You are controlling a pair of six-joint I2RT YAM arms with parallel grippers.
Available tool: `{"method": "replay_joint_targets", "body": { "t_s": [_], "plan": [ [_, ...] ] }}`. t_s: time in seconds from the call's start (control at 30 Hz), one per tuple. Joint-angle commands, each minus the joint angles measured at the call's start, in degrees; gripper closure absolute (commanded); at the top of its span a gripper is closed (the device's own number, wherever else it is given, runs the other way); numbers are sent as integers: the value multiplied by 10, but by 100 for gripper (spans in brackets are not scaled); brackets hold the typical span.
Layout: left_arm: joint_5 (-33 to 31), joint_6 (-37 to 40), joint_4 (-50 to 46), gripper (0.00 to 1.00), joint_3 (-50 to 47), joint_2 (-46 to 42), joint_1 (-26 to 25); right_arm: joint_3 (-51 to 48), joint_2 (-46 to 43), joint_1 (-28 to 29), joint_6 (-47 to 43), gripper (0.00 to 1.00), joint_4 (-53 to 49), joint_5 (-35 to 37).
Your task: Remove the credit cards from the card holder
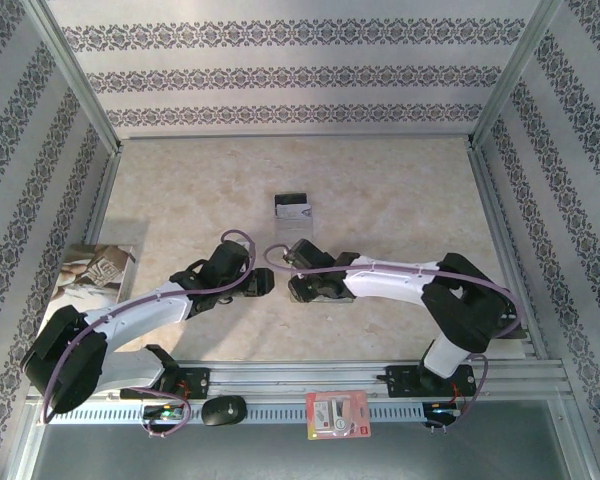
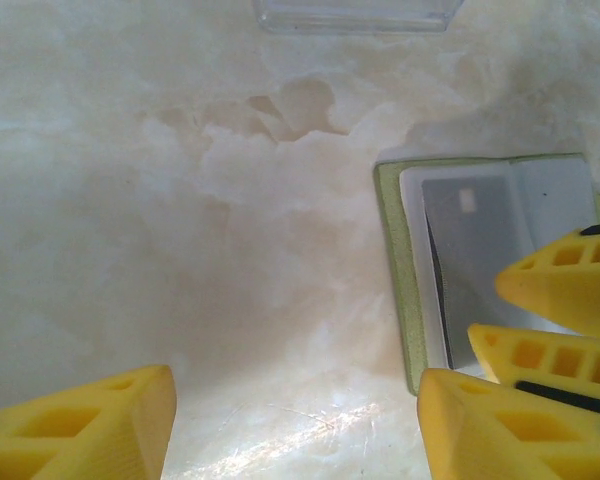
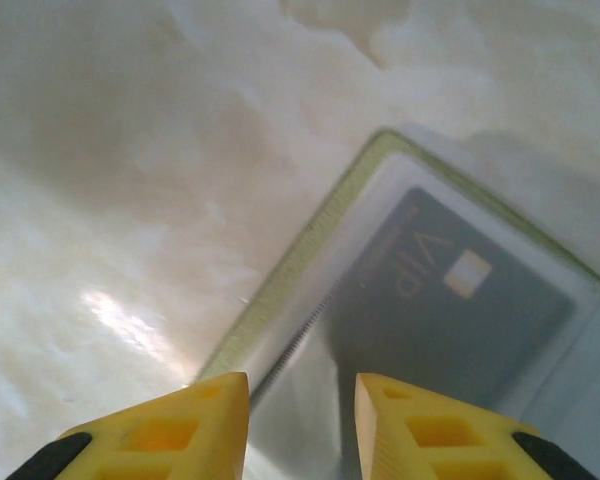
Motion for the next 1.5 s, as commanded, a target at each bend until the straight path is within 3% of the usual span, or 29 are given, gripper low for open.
{"method": "replay_joint_targets", "body": {
  "t_s": [0.0, 0.1, 0.37, 0.7, 0.93, 1.2, 1.47],
  "plan": [
    [-7, -8, -5, 35, -13, -2, 13, 13, 24, 11, -17, 67, -42, 27],
    [2, -7, 5, 35, -14, 4, 15, 19, 41, 14, -17, 70, -46, 32],
    [8, -1, 5, 36, -10, 7, 16, 22, 47, 15, -35, 100, -25, 24],
    [40, -4, 31, 46, -22, 2, 15, 15, 8, 14, -22, 100, 81, -103],
    [45, -8, 35, 53, -20, -4, 15, -22, -15, -9, 34, 100, 126, -123],
    [49, -6, 43, 68, 15, 14, 10, -110, -73, -52, 114, 100, 195, -135],
    [53, -12, 93, 82, 67, 105, -31, -187, -115, -99, 180, 100, 290, -174]
  ]
}}
